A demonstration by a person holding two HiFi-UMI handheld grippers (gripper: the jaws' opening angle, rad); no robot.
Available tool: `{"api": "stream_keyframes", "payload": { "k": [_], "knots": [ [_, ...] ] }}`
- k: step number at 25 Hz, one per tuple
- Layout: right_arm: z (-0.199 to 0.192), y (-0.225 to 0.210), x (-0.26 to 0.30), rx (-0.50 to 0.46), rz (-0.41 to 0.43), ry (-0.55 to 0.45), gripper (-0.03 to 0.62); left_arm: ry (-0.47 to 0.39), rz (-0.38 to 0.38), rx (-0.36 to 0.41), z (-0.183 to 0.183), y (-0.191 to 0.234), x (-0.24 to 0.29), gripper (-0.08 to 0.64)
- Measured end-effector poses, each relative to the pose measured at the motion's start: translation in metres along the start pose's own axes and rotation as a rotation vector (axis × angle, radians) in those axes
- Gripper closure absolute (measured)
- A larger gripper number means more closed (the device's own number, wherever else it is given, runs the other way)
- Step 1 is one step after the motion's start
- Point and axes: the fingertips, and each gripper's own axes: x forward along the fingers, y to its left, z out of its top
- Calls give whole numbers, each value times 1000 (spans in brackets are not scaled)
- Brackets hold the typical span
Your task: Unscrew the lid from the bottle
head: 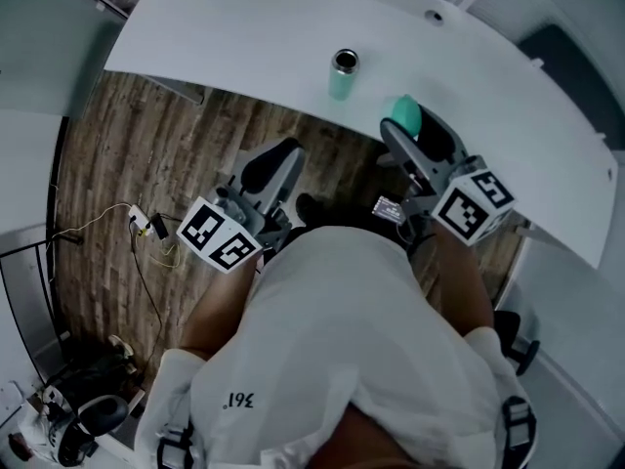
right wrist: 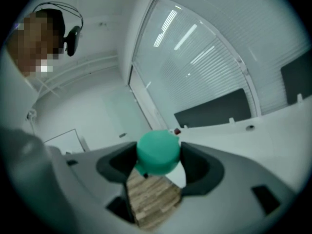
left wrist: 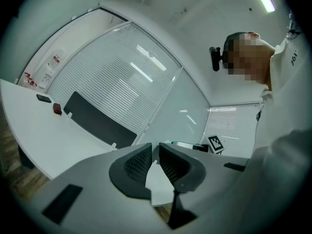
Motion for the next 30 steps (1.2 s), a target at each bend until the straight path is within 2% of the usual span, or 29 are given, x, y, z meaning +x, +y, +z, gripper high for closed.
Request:
{"api": "stream_keyframes", "payload": {
  "k": [7, 11, 14, 17, 22, 30],
  "knots": [
    [7, -8, -20, -41, 91, 52, 299, -25, 65, -10, -18, -31, 24, 495],
    [5, -21, -53, -59, 140, 65, 299, -40, 101, -1, -42, -66, 40, 495],
    [2, -24, -72, -63, 167, 70, 299, -51, 136, 2, -57, -89, 38, 495],
    [0, -25, -73, -62, 182, 75, 299, -61, 174, 2, -61, -91, 30, 495],
    [-4, -28, -73, -50, 186, 82, 299, -71, 208, 10, -59, -90, 21, 495],
    [3, -25, -79, -42, 120, 38, 299, -47, 174, -5, -50, -88, 13, 495]
  ]
}}
